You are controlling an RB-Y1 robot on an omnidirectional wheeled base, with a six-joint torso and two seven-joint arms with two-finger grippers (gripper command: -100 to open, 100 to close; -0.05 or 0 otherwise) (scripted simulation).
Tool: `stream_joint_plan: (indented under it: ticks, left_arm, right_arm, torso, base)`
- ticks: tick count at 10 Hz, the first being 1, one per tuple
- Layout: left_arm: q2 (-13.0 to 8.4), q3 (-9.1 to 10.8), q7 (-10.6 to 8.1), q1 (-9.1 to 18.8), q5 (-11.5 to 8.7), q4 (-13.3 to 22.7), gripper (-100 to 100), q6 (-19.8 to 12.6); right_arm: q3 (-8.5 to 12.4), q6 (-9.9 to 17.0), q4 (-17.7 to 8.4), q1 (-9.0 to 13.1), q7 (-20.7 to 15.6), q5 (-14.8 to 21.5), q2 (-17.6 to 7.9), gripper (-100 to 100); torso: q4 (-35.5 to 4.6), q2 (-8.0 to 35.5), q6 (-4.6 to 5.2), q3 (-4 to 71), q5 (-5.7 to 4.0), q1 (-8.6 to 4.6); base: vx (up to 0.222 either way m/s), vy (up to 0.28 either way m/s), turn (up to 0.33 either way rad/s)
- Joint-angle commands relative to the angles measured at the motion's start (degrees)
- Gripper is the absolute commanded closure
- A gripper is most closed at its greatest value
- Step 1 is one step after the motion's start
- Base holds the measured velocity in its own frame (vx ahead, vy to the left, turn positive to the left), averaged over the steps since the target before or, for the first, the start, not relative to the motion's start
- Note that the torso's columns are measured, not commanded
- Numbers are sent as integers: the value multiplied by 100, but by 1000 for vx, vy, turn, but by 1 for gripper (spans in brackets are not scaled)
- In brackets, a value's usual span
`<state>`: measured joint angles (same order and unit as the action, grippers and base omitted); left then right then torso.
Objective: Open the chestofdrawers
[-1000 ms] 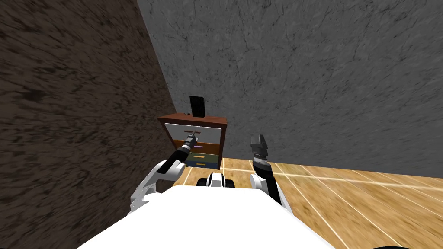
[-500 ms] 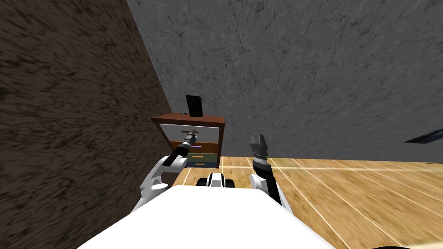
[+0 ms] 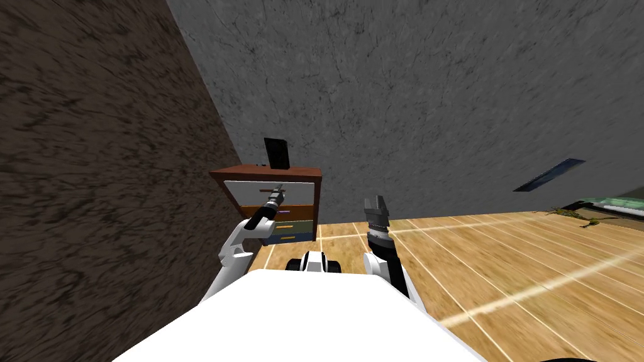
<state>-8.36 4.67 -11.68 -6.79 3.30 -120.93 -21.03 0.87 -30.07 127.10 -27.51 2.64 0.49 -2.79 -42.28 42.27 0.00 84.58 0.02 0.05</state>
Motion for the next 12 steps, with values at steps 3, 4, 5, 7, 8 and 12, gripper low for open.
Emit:
stream_joint_plan:
  ticks: [3, 4, 5, 7, 8, 12]
  left_arm:
    - [-76, -130, -14, -231, -51, -175, 100, 74]
    - [-130, -224, -24, -383, -86, -297, 100, 118]
    - [-184, -319, -34, -535, -121, -419, 100, 161]
    - [-292, -508, -55, -839, -191, -663, 100, 248]
    - [-345, -602, -65, -991, -226, -785, 100, 291]
    - [-486, -736, -114, -1256, -310, -1137, -100, 180]
  right_arm:
    - [1, 0, 0, -3, 0, 0, 0, 0]
    - [1, -1, 0, -4, 0, 0, 0, 0]
    - [1, -1, 1, -4, 0, 0, 0, 0]
    - [1, -1, 0, -4, 0, 0, 0, 0]
    - [1, -1, 0, -3, 0, 0, 0, 0]
    - [0, 0, 0, -2, 0, 0, 0, 0]
  torso:
    - [6, -24, -6, 15, -3, -10]
    - [9, -30, -2, 19, -3, -10]
    - [6, -19, 1, 13, -2, -8]
    - [-2, 7, 0, -4, -2, -6]
    - [-3, 11, 0, -7, -1, -3]
    - [-3, 12, 3, -7, 0, -1]
  base:
    - [33, -4, 148]
    - [104, -18, 216]
    - [98, -23, 133]
    - [88, -24, 171]
    - [87, -20, 176]
    - [52, 2, 84]
